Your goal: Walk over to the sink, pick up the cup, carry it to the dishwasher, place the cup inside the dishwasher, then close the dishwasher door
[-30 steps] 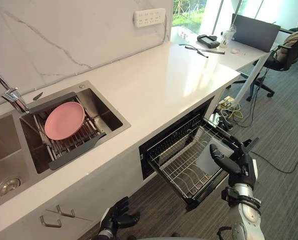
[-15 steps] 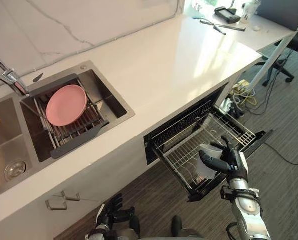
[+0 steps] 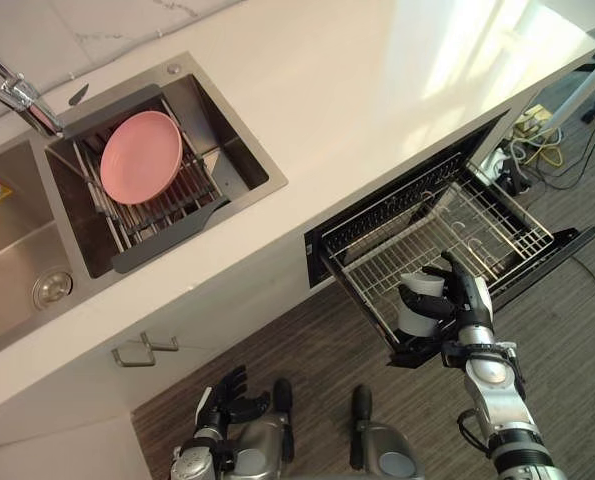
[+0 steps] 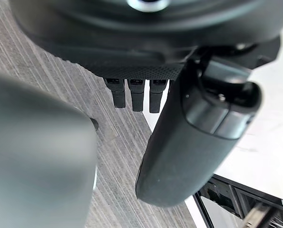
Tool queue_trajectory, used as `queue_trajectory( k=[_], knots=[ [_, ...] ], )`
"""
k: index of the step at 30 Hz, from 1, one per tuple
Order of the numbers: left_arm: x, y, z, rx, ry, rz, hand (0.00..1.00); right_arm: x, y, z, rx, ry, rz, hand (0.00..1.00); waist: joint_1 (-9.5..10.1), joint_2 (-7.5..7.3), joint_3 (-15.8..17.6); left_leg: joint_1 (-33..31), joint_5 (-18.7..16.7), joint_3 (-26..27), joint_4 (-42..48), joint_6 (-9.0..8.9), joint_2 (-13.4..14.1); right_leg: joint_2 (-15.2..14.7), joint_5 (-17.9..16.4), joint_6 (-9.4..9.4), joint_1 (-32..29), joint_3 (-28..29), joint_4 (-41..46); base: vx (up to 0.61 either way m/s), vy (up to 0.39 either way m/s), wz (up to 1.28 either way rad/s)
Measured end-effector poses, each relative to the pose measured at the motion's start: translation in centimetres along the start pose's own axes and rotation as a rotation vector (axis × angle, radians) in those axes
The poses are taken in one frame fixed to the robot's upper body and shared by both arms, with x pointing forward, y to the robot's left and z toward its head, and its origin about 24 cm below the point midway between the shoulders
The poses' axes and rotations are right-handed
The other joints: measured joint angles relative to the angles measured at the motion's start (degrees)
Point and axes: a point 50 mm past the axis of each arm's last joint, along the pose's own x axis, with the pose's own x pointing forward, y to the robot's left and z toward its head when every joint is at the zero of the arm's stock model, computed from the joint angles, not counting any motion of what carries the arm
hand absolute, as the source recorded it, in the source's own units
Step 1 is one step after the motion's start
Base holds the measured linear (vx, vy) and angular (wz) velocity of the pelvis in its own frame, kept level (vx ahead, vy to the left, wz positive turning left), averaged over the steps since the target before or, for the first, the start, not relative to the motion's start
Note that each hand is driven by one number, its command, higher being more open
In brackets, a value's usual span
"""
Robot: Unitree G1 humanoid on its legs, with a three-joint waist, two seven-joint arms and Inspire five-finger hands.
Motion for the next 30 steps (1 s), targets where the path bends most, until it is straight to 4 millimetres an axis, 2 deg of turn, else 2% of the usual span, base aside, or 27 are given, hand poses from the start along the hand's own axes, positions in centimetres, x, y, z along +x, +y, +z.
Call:
queue_trajectory(
  k=[4, 9, 14, 15, 23, 30],
  knots=[
    [0.3, -0.2, 1.0, -0.001, -0.042, 0.003, 0.9, 2.0, -0.2, 1.9, -0.049, -0.039, -0.01, 0.3, 0.18, 0.36, 2.9, -1.1, 0.7, -0.7, 0.2, 0.09, -0.1, -0.2, 0.1, -0.03, -1.0, -0.4, 0.6, -0.02, -0.005, 0.09],
    [0.6, -0.5, 1.7, -0.007, -0.073, 0.003, 0.9, 3.9, -0.7, 4.1, -0.148, -0.077, -0.024, 0.3, 0.68, 0.78, 4.6, -3.0, 0.8, -0.9, 0.8, 0.07, -0.3, -0.3, 0.2, 0.02, -2.7, -0.6, 0.9, 0.0, -0.001, 0.01],
    [1.0, -1.1, 2.4, -0.016, -0.098, -0.003, 0.9, 5.1, -1.0, 5.2, -0.214, -0.084, -0.041, 0.3, 1.23, 1.18, 6.0, -4.1, 1.1, -1.5, 0.8, 0.02, -0.5, -0.5, 0.3, 0.1, -3.4, -1.2, 0.9, -0.01, 0.001, 0.05],
    [1.0, -1.2, 2.5, -0.016, -0.1, -0.001, 0.9, 5.2, -0.8, 5.3, -0.22, -0.083, -0.037, 0.9, 1.23, 1.19, 6.1, -4.4, 1.3, -1.7, 0.8, -0.1, -0.6, -0.6, 0.4, 0.1, -3.5, -1.4, 0.9, -0.01, -0.005, 0.11],
    [1.2, -1.3, 2.9, -0.014, -0.113, 0.004, 0.9, 5.3, 1.0, 5.3, -0.172, -0.074, -0.016, 0.9, 1.56, 1.17, 7.0, -4.5, 2.0, -1.9, 0.6, 0.07, -1.1, -0.9, 1.0, 0.22, -3.6, -1.5, 0.8, -0.02, 0.003, 0.02],
    [1.6, -1.4, 3.0, 0.005, -0.101, 0.0, 0.9, 4.6, 2.3, 4.0, 0.05, -0.01, -0.015, 0.9, 1.67, 1.11, 7.1, -4.1, 3.7, -2.1, -1.6, 0.19, -1.0, -0.8, 2.2, 0.1, -3.9, -1.6, 0.4, -0.07, 0.002, 0.01]
  ],
)
